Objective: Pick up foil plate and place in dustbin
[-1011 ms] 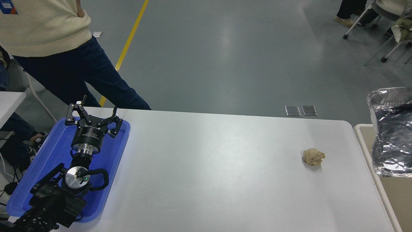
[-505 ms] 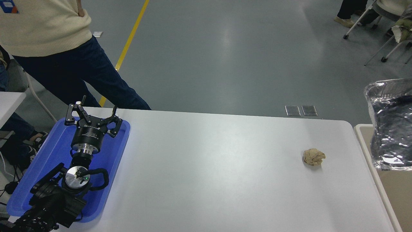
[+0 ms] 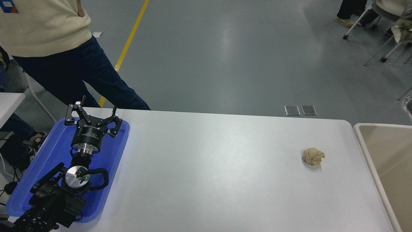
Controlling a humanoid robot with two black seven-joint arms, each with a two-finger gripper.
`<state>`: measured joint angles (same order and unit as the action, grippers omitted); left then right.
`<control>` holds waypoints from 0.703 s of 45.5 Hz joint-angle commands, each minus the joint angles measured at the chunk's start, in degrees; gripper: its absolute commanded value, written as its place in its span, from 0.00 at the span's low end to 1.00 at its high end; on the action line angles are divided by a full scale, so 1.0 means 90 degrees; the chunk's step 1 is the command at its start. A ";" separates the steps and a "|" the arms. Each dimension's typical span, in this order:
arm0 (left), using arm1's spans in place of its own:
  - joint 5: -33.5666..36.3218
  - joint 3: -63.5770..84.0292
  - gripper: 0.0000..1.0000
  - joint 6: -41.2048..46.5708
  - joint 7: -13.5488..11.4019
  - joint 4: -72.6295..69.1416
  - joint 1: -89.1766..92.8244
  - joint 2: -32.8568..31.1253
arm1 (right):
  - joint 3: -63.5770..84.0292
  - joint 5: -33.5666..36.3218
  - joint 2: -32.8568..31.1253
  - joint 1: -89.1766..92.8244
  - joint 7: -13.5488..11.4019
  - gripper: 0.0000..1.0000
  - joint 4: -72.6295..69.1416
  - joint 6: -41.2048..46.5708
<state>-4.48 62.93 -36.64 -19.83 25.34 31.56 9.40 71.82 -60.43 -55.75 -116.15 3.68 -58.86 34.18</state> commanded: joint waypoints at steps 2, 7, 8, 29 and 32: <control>0.0000 0.0009 1.00 -0.0001 -0.0004 -0.0003 -0.0001 0.0000 | -0.1513 -0.0473 -0.0163 0.2200 0.0021 0.00 0.1148 -0.0818; 0.0000 -0.0001 1.00 -0.0001 -0.0004 -0.0003 -0.0001 0.0000 | -0.2402 -0.0482 -0.0085 0.3343 0.0021 0.00 0.1568 -0.1258; 0.0000 -0.0001 1.00 -0.0001 -0.0004 -0.0003 -0.0001 0.0000 | -0.2587 -0.0482 -0.0046 0.3587 0.0021 0.00 0.1675 -0.1346; 0.0000 -0.0001 1.00 0.0008 -0.0004 -0.0003 0.0009 0.0000 | -0.4278 -0.0043 0.1506 0.7212 0.0392 0.00 0.4342 -0.3007; 0.0000 -0.0001 1.00 0.0008 -0.0004 -0.0003 0.0009 0.0000 | -0.4308 -0.0043 0.1653 0.7387 0.0363 0.00 0.4469 -0.3153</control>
<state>-4.50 62.94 -36.63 -19.86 25.34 31.59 9.40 38.15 -62.60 -46.57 -61.33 6.61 -26.86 11.53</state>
